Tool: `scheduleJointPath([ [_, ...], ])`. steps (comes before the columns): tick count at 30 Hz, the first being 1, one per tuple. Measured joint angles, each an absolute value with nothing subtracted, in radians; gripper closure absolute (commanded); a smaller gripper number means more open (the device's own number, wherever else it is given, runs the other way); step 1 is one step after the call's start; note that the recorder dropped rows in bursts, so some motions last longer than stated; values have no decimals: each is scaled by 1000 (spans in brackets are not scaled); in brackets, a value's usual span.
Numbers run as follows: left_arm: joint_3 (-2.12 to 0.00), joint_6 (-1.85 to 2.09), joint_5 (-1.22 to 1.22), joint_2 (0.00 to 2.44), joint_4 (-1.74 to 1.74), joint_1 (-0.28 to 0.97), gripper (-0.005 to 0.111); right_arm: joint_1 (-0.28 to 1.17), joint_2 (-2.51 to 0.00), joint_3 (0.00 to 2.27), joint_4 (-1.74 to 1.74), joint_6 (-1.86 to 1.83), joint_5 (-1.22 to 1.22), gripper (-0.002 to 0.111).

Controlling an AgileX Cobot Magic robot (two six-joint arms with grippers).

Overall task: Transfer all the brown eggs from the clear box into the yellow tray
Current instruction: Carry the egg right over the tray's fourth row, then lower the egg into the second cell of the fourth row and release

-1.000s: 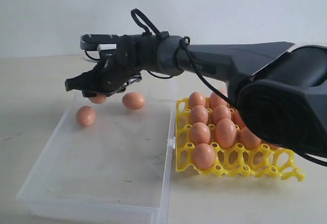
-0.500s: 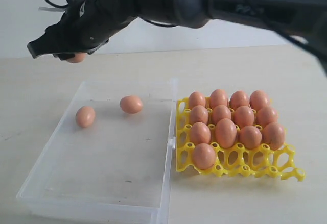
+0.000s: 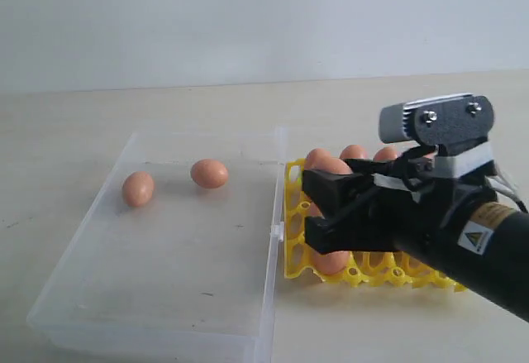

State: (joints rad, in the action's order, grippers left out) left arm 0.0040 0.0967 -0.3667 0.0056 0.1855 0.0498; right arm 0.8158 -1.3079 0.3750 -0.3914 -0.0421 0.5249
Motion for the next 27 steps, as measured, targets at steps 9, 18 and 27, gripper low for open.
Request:
scheduleJointPath([
  [9, 4, 97, -367, 6, 185, 50, 107, 795, -1273, 267, -624, -144, 470, 108],
  [18, 4, 97, -367, 6, 185, 50, 107, 672, -1299, 310, -558, -144, 378, 108],
  [27, 4, 97, -367, 6, 185, 50, 107, 620, -1397, 371, -506, -136, 282, 108],
])
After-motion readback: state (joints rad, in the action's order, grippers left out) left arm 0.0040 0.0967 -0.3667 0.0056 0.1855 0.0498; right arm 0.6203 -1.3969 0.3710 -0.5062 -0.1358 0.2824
